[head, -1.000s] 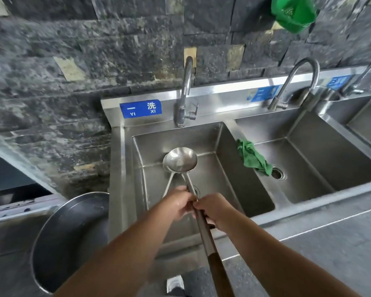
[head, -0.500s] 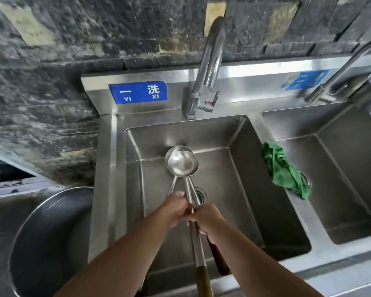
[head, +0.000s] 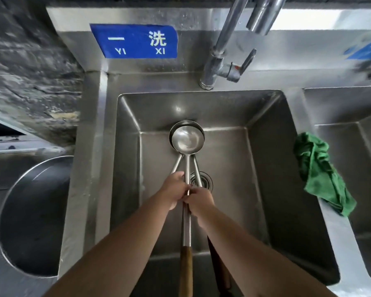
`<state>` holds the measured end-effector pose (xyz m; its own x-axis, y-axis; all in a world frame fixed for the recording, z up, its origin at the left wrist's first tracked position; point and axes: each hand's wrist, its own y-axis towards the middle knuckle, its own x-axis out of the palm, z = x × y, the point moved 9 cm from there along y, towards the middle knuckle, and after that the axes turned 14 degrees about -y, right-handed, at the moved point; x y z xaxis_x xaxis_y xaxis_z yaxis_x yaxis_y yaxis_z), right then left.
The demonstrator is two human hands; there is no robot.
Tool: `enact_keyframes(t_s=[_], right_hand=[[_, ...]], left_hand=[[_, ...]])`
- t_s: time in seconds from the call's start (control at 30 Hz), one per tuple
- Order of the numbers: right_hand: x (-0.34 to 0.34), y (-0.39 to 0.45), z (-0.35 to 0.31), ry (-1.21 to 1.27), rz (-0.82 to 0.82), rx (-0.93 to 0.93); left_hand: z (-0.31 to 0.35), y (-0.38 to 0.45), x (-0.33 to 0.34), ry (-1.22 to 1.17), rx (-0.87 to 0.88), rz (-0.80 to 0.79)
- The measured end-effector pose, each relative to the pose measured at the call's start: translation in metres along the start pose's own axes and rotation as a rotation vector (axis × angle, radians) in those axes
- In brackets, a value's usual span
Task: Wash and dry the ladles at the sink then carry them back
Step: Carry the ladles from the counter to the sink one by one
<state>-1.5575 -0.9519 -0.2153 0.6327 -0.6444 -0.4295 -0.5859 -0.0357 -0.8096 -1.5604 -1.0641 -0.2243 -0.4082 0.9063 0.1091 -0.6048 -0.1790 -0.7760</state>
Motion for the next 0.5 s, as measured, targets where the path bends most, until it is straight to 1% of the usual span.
enact_keyframes(t_s=[0.17, 0.3, 0.5], right_hand=[[0.013, 0.018, -0.003, -0.118, -0.012, 0.003], [0.02, 0.018, -0.007, -0.175, -0.043, -0.001], [0.02, 0.01, -0.004, -0.194, -0.062, -0.029]], left_hand=[[-0.007, 0.016, -0.009, 0.006, 0.003, 0.088], [-0.012, 0.02, -0.01, 0.023, -0.007, 0.094], [-0.017, 0.017, -0.013, 0.233, 0.006, 0.12]])
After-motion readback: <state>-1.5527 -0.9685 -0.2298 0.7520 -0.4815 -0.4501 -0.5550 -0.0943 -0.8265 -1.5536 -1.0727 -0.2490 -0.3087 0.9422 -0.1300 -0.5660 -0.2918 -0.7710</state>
